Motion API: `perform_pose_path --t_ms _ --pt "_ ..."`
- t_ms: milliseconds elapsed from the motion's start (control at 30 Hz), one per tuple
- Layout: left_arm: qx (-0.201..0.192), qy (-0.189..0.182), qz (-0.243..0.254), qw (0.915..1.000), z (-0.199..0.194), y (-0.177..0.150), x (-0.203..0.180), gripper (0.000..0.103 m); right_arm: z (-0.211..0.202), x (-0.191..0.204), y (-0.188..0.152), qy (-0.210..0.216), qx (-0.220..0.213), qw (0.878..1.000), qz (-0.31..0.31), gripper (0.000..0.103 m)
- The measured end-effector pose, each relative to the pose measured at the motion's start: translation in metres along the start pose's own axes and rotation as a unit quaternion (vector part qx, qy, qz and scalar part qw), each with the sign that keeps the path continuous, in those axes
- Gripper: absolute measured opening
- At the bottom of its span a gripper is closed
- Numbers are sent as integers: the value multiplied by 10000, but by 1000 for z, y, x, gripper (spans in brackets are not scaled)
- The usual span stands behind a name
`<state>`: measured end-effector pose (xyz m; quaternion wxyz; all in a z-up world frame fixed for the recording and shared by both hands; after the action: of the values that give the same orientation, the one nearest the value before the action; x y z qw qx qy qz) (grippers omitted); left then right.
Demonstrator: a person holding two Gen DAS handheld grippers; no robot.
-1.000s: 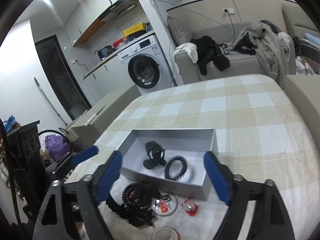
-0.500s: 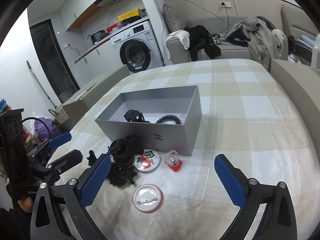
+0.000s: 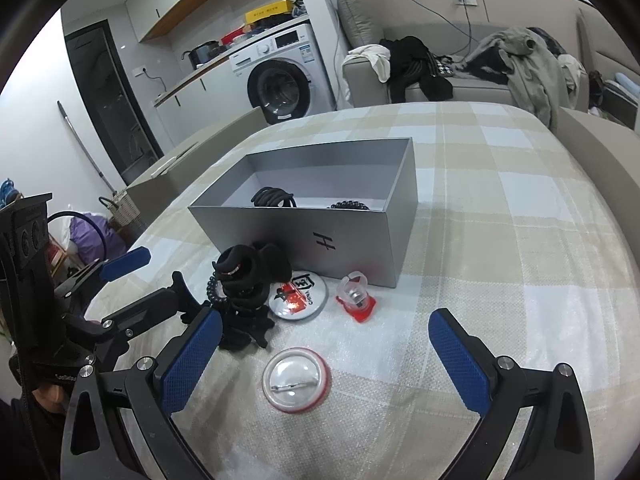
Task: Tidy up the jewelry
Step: 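Move the right gripper to the red-based clear ring holder and grasp it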
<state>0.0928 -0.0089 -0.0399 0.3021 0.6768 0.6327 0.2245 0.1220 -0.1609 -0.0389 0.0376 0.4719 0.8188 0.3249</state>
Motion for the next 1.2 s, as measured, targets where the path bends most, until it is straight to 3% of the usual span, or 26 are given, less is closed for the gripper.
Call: perform_pose_path --t_ms 633,1200 --pt "133 -44 -34 9999 2 -2 1 102 2 2 -2 27 38 10000 5 103" --pt "325 -290 -421 9982 8 -2 13 102 3 7 -2 -83 53 9999 -134 100"
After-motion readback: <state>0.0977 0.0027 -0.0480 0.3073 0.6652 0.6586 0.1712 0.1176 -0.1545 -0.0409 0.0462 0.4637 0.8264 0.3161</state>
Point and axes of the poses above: each gripper's, at about its wrist camera, not at the fingertips, and z roughly the way its jaws point, x to its left, y to its top, the point moved 8 cm from there along z, roughly the way its jaws point, and after that the axes turned 9 degrees about x, right-handed, at the moved point
